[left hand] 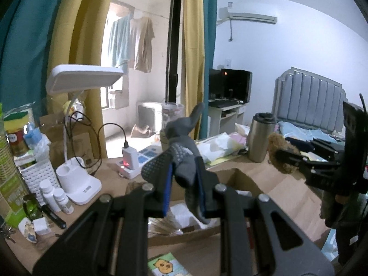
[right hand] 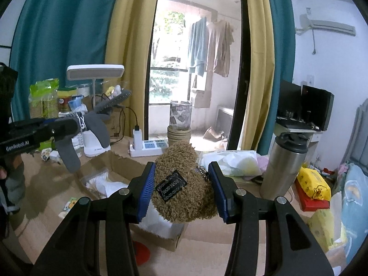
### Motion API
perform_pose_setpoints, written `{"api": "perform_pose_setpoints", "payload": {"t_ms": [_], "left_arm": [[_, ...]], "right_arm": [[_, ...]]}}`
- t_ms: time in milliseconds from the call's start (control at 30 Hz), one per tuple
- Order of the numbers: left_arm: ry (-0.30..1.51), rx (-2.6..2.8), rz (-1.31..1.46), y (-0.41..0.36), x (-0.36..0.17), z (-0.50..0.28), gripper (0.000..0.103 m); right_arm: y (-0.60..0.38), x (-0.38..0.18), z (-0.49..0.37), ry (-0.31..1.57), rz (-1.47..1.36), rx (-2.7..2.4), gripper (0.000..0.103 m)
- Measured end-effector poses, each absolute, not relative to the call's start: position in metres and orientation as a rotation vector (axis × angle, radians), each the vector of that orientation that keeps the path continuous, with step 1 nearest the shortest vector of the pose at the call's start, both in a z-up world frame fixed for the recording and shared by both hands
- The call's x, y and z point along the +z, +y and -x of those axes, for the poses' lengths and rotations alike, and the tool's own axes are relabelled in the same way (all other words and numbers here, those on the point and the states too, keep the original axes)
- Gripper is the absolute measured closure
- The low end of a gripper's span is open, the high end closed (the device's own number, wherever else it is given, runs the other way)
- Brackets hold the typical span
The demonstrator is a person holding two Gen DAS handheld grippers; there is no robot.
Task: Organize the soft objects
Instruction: 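Carry the gray glove with the left tool while the right tool carries the plush bear to the box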
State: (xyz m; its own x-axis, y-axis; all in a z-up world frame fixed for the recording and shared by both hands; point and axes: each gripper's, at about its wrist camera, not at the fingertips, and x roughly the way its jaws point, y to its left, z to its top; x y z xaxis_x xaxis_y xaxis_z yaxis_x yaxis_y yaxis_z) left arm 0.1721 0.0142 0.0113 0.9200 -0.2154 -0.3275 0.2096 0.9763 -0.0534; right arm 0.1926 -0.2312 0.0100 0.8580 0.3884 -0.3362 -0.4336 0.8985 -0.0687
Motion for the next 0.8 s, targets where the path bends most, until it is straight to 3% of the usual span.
{"api": "perform_pose_setpoints", "payload": {"t_ms": [800], "left_arm": [[0.546, -0.28, 0.008, -0.013, -0.056, -0.233, 0.083]], "right_arm": [[-0.207, -0.03, -0.251, 0.476, 0.063, 0.467, 0.053]]}}
